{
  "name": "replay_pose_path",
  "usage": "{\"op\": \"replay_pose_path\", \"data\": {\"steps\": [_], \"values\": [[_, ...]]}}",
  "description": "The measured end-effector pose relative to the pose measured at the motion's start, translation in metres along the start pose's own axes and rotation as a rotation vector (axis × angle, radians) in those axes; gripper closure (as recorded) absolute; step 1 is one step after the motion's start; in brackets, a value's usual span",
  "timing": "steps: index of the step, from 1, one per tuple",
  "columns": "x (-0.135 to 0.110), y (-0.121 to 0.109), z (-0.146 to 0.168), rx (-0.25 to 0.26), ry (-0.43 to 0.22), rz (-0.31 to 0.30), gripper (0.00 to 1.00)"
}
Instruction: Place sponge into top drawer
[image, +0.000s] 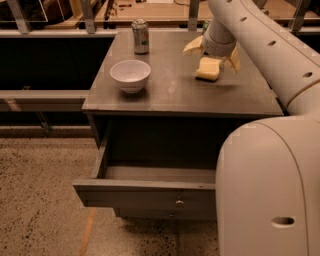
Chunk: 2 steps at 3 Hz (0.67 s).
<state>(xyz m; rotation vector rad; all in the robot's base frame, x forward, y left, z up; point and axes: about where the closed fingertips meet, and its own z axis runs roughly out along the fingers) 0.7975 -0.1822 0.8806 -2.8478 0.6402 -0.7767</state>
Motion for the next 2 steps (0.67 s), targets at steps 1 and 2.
{"op": "replay_pose_path", "data": {"steps": [1, 2], "values": [[-0.007, -0.0061, 0.0155, -0.013, -0.037, -0.021, 0.17], [-0.0146, -0.0103, 0.0248, -0.009, -0.083, -0.034, 0.4]]}}
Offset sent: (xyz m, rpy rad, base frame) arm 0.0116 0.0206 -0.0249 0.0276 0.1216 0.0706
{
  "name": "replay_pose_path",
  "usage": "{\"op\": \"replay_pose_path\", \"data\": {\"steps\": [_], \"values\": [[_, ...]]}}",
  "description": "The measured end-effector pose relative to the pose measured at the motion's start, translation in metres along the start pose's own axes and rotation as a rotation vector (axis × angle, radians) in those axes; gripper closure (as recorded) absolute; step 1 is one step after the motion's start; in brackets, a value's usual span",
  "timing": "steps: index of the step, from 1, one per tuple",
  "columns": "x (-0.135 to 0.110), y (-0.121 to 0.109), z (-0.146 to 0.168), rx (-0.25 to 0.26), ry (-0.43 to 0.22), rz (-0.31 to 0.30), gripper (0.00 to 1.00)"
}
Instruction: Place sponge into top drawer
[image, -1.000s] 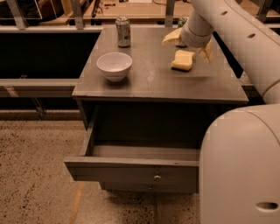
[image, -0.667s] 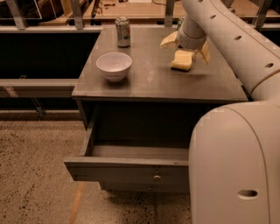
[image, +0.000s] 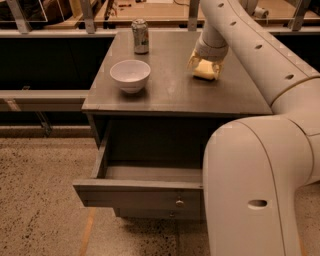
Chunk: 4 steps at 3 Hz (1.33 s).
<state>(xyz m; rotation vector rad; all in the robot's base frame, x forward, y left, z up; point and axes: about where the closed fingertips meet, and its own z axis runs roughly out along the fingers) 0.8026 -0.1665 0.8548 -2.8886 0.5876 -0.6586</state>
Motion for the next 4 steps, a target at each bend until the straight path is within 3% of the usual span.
{"op": "replay_pose_path", "data": {"steps": [2, 3, 4], "values": [[-0.01, 0.002, -0.01, 0.059, -0.079, 0.025, 0.87], [-0.014, 0.015, -0.041, 0.131, -0.123, 0.091, 1.0], [-0.032, 0.039, -0.08, 0.252, -0.242, 0.222, 1.0]]}}
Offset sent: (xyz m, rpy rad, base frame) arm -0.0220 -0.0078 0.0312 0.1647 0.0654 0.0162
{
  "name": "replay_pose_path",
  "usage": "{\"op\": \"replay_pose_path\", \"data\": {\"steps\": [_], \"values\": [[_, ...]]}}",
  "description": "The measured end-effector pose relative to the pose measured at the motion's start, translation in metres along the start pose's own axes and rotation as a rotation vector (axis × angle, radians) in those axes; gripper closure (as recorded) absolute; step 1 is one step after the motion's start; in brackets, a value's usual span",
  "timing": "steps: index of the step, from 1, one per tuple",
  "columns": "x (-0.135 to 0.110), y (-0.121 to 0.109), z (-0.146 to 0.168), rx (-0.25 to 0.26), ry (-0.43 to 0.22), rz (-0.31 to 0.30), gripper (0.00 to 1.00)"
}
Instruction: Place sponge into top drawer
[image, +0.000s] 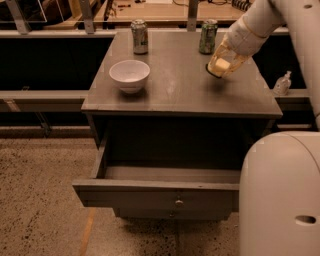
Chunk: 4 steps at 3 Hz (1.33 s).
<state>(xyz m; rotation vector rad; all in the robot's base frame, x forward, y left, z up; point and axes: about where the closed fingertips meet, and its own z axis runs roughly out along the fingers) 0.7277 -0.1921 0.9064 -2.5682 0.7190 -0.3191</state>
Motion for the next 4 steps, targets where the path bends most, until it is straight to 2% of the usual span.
{"op": "replay_pose_path", "data": {"steps": [1, 2, 3, 4], "values": [[-0.015, -0.009, -0.009, 0.075, -0.07, 0.026, 1.0], [-0.012, -0.012, -0.005, 0.084, -0.062, 0.028, 1.0], [-0.029, -0.01, -0.018, 0.101, -0.104, 0.102, 1.0], [-0.084, -0.011, -0.043, 0.171, -0.233, 0.252, 1.0]]}}
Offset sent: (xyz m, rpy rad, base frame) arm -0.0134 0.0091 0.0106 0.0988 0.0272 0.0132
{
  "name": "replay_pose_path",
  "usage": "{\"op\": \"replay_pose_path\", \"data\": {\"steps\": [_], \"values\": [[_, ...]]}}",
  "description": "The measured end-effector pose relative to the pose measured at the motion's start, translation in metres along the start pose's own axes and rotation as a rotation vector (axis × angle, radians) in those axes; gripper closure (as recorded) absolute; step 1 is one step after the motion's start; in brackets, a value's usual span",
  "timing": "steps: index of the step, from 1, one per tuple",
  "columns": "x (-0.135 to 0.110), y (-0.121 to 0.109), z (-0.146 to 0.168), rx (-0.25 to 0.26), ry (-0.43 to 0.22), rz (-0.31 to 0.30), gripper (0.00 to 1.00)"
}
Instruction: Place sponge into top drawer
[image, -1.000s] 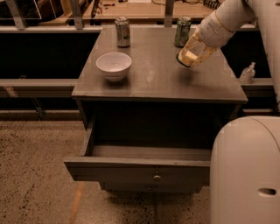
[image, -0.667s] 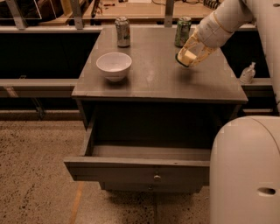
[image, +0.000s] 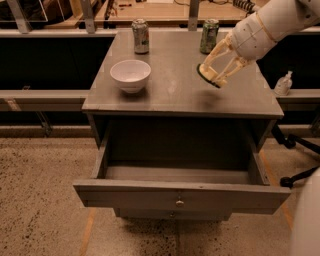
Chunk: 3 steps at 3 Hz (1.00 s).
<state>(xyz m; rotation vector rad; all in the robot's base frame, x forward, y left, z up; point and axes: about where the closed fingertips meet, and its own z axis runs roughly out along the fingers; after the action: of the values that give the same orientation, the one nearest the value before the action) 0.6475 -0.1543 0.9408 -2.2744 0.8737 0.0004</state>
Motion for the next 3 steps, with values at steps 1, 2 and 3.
{"op": "replay_pose_path", "data": {"steps": [1, 2, 3], "values": [[-0.044, 0.014, 0.002, 0.045, -0.102, 0.115, 1.0], [-0.085, 0.034, 0.003, 0.052, -0.199, 0.222, 1.0], [-0.119, 0.053, -0.002, 0.059, -0.268, 0.345, 1.0]]}}
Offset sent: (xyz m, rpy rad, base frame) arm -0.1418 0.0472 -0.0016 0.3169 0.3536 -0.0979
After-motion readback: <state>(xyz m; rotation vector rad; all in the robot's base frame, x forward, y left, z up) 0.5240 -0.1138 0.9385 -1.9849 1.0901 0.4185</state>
